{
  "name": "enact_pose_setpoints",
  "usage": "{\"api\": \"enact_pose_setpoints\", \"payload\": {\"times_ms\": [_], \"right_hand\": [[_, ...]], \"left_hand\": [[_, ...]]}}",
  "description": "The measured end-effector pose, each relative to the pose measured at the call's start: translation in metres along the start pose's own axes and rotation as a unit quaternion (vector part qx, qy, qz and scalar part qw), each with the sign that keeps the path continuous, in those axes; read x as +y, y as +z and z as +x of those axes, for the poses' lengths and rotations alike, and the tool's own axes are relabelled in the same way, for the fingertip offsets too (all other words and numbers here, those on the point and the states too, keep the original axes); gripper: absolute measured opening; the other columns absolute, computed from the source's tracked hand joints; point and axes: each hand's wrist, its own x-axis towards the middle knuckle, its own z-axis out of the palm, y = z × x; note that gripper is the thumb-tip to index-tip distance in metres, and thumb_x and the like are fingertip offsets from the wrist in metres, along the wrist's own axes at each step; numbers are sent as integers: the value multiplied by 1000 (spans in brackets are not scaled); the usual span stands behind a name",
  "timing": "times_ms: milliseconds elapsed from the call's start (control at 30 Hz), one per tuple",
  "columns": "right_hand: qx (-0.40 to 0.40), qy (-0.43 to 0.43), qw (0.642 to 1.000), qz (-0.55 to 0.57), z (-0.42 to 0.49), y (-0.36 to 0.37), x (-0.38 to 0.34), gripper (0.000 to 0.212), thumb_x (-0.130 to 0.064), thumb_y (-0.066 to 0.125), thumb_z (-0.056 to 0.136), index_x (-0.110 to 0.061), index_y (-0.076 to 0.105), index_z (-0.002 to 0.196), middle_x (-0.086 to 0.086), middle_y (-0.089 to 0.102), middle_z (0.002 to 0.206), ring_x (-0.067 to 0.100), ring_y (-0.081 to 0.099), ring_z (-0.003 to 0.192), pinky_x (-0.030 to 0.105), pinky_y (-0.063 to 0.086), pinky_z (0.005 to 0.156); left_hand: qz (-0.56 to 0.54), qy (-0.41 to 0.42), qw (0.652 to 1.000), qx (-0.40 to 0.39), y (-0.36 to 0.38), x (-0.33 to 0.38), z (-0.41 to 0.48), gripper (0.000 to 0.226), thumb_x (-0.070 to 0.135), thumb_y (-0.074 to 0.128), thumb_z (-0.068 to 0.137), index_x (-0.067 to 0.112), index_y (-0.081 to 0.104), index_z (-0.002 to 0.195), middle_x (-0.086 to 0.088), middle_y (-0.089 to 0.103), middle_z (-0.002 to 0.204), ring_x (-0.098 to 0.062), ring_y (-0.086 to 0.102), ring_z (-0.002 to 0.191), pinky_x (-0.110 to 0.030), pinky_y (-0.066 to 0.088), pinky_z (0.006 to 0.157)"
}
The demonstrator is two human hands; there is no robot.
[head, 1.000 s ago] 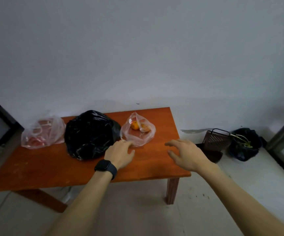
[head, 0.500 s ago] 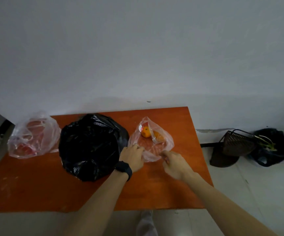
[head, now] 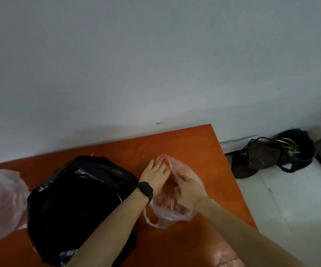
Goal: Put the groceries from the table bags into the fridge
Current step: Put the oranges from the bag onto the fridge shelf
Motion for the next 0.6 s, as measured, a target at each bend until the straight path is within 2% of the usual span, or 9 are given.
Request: {"api": "enact_pose_setpoints", "payload": {"times_ms": [67,133,233,300,367,433,533,600], "right_hand": [[28,13,999,-22,15,-7,13,75,-40,52,95,-25,16,158,3,17,166,29,17,152,44,23,122],[10,46,998,-35,29,-13,27,89,-49,61,88,-23,13,158,1,13,167,25,11,153,44,17,124],[-14,65,997,-45,42,-18,38,96,-44,68,82,-26,9,156,0,19,164,26,21,151,44,25,121],[-29,57,995,-72,45,-17,38,94,-23,69,84,-27,10,156,1,16,165,29,21,150,44,26,120],[-24,60,993,-94,50,-13,38,96,-12,70,82,-28,10,156,1,16,164,31,22,149,44,26,120],[-6,73,993,-97,53,-6,38,97,-14,72,82,-27,10,156,2,20,162,31,26,148,43,28,119],[20,84,994,-64,54,-4,33,87,-18,70,86,-24,18,155,4,27,160,32,32,145,43,33,117],[28,85,996,-9,53,-10,29,81,-31,74,83,-24,30,151,5,28,157,33,33,143,43,36,115]], "left_hand": [[2,11,1000,-13,0,-14,14,66,24,53,96,15,23,154,-15,22,161,-32,7,152,-54,4,122],[17,23,999,-30,2,-26,26,72,36,55,95,17,20,155,-14,26,159,-33,11,151,-56,4,121],[28,41,998,-39,6,-37,42,80,49,57,93,17,18,156,-12,35,155,-30,21,148,-58,4,120],[32,54,997,-46,9,-37,47,85,53,59,90,17,19,155,-12,39,152,-30,26,145,-58,3,120],[29,62,997,-46,14,-35,52,87,54,63,88,17,20,154,-12,41,150,-31,29,144,-58,3,120],[20,66,997,-32,19,-35,55,84,50,65,88,15,23,152,-12,44,147,-31,35,140,-58,2,120],[6,72,997,-20,20,-39,57,79,47,66,87,15,29,149,-11,49,143,-30,38,137,-55,3,120],[-3,84,996,-15,17,-45,53,77,54,63,86,16,35,147,-9,49,144,-28,38,138,-53,3,121]]}}
